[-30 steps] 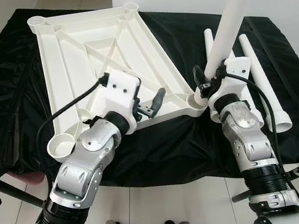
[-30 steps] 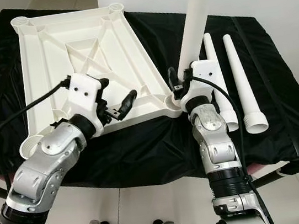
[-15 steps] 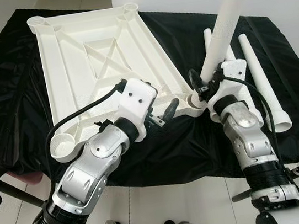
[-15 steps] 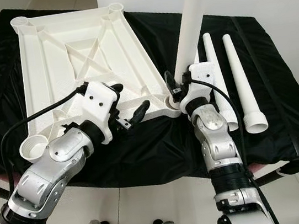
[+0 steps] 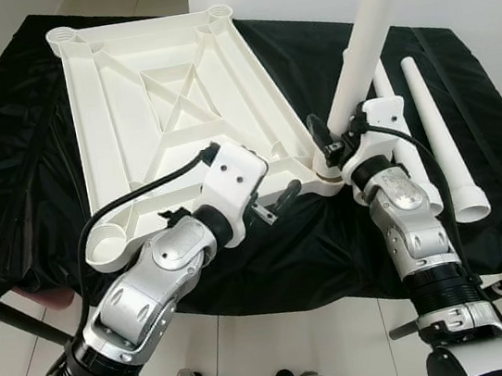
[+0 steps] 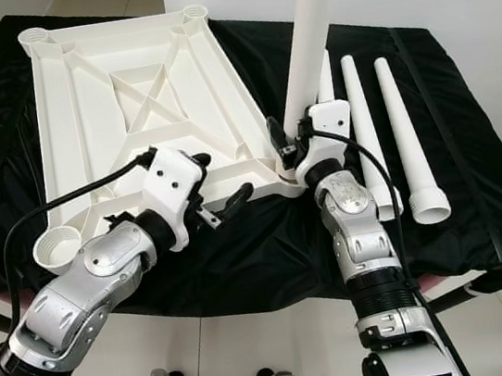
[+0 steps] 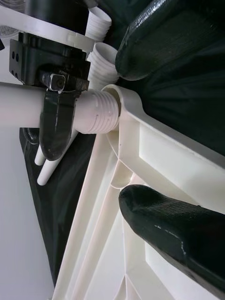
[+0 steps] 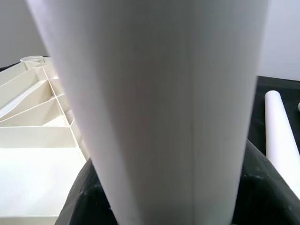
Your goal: Building children table
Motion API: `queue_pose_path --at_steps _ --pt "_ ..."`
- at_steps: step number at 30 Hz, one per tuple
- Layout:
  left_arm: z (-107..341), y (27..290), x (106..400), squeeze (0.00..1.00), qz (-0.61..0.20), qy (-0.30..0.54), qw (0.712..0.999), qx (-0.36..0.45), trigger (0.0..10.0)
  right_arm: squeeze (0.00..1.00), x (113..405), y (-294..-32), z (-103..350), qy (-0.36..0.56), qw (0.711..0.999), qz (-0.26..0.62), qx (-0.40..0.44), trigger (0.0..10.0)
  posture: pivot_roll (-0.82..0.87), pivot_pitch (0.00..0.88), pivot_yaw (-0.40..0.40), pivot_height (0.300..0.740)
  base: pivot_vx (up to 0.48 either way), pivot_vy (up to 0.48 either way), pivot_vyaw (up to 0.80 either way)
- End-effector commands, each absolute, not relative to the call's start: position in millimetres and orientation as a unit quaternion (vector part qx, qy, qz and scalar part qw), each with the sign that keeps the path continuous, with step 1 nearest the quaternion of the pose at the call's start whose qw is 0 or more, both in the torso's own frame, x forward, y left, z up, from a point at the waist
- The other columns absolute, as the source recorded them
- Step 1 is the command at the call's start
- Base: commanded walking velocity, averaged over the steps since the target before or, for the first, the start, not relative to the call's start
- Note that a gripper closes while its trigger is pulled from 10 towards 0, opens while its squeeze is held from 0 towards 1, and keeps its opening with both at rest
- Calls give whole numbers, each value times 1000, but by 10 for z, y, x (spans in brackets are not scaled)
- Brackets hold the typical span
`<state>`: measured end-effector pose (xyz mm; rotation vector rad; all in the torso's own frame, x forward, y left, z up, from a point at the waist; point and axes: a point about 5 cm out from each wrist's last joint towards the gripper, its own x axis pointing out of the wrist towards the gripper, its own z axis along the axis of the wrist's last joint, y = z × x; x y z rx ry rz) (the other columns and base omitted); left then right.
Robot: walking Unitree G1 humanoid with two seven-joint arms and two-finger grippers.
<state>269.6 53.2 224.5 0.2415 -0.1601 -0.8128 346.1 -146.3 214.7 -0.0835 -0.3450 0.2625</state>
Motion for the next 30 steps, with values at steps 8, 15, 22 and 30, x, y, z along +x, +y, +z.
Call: queue_pose_path --at_steps 8,15,22,30 --pt "2219 432 2543 0 -523 -58 842 120 10000 0 3354 -1591 1991 -153 980 124 -30 10000 113 169 -77 740 0 0 0" --pt "2224 432 2549 0 -524 -57 841 120 10000 0 3366 -1643 1954 -151 982 114 -14 10000 113 165 -73 740 0 0 0" --pt "2230 432 2547 0 -526 -55 841 119 10000 0 3410 -1651 1898 -139 983 116 11 10000 116 158 -66 740 0 0 0" --pt "2231 444 2548 0 -525 -52 842 117 10000 0 3531 -1647 1813 -101 988 113 37 10000 122 160 -65 740 0 0 0"
